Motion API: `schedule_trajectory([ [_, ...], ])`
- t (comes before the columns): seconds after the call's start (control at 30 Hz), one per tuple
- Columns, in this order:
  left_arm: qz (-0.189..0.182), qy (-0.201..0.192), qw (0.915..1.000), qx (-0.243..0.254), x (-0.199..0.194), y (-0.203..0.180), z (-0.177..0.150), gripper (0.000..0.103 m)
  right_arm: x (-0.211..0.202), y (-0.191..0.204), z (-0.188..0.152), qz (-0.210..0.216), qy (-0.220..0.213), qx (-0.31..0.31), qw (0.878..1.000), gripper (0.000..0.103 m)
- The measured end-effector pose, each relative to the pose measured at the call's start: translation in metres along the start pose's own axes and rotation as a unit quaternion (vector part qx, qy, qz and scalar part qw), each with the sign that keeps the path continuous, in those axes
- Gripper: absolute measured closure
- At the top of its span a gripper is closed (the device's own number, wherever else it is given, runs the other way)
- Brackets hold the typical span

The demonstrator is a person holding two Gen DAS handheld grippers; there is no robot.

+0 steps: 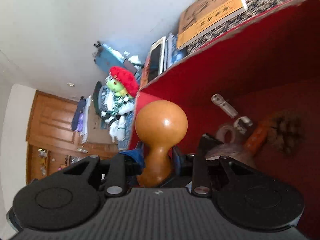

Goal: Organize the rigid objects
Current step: 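Carry the gourd into the red box and release it, then withdraw the right tool from the box toward the white tube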

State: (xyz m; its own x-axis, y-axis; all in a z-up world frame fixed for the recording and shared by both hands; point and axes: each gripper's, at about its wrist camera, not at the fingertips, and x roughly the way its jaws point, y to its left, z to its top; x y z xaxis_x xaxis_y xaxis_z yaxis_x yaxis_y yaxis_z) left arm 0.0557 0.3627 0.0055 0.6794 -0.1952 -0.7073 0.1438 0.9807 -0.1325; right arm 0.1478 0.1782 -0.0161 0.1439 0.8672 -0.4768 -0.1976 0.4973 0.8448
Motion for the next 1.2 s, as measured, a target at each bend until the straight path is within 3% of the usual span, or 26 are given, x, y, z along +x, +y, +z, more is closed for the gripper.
schedule_trajectory([
  [0.07,-0.023,0.011,0.9997,-0.007,0.010,-0.001,0.001,0.068,-0.004,-0.002,0.001,-0.037,-0.014,-0.019,0.999,0.092],
  [0.2,-0.029,0.017,0.9994,0.000,0.021,-0.013,0.001,0.067,-0.013,-0.006,-0.002,-0.065,-0.034,-0.035,0.997,0.092],
  [0.33,-0.023,0.008,0.9993,0.028,0.022,-0.030,-0.005,0.054,-0.024,-0.017,-0.006,-0.086,-0.052,-0.034,0.994,0.092],
  [0.47,-0.043,0.007,0.9985,0.032,0.023,-0.038,-0.002,0.042,-0.027,-0.010,-0.008,-0.118,-0.092,-0.061,0.987,0.092],
  [0.6,-0.050,-0.002,0.9986,0.015,0.023,-0.035,0.004,0.039,-0.032,-0.002,-0.009,-0.135,-0.125,-0.096,0.978,0.091],
  [0.77,-0.030,0.023,0.9993,-0.004,0.029,-0.022,-0.001,0.039,-0.051,-0.003,-0.014,-0.126,-0.150,-0.103,0.975,0.088],
  [0.93,-0.009,0.014,0.9997,-0.016,0.010,-0.022,-0.002,0.038,-0.073,0.001,-0.023,-0.141,-0.171,-0.109,0.969,0.088],
  [1.2,0.053,0.019,0.9984,-0.003,-0.013,-0.052,0.001,0.036,-0.110,0.007,-0.045,-0.174,-0.216,-0.139,0.951,0.087],
])
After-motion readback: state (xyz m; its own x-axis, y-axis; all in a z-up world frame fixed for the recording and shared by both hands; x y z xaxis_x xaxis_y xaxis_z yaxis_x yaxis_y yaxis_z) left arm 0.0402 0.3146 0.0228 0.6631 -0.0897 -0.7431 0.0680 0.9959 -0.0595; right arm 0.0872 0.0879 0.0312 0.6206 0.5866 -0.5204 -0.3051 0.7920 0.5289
